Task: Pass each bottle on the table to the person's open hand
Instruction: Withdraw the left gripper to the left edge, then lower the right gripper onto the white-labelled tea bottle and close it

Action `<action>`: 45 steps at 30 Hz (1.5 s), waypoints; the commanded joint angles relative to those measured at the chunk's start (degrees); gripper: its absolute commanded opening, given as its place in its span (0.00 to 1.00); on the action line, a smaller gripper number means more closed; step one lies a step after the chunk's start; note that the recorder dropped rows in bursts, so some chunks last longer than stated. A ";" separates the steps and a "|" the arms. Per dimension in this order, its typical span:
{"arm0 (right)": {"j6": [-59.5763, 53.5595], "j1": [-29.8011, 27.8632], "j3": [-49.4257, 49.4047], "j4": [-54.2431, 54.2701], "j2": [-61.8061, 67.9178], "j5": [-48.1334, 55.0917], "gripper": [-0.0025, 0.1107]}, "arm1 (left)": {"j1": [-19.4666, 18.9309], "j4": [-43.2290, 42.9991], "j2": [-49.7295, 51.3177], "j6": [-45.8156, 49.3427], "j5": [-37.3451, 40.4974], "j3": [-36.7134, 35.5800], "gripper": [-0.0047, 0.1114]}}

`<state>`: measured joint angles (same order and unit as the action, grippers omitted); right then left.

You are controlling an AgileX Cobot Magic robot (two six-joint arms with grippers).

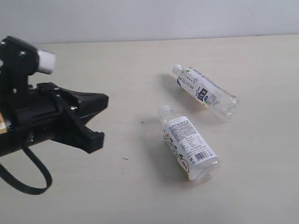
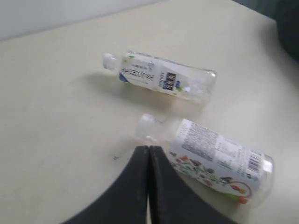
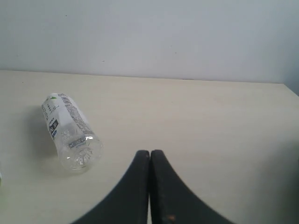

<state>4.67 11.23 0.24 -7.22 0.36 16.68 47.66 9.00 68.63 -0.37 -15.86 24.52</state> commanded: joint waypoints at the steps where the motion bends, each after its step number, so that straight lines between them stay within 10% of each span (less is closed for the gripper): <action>1: 0.08 0.10 -0.24 -0.39 -0.36 -0.48 0.02 | -8.02 0.80 -3.96 0.37 -3.50 -4.77 0.04; 12: 0.08 0.10 -0.24 -0.39 -0.36 -0.48 0.02 | -26.47 3.96 -6.60 -0.03 -2.62 -10.52 0.04; 30: -1.57 0.10 -0.24 1.31 -0.36 -16.24 0.02 | -26.59 3.86 -6.60 0.97 7.42 -10.52 0.04; 35: 17.15 0.10 -0.24 10.06 -0.36 -25.94 0.02 | -26.59 3.86 -6.60 0.97 7.42 -10.52 0.04; 45: 17.15 0.10 22.08 9.95 17.72 -4.96 0.02 | -26.59 3.86 -6.60 0.97 7.42 -10.52 0.04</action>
<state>22.27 11.23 14.69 2.71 10.49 5.31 21.31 12.40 62.48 0.42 -8.52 14.23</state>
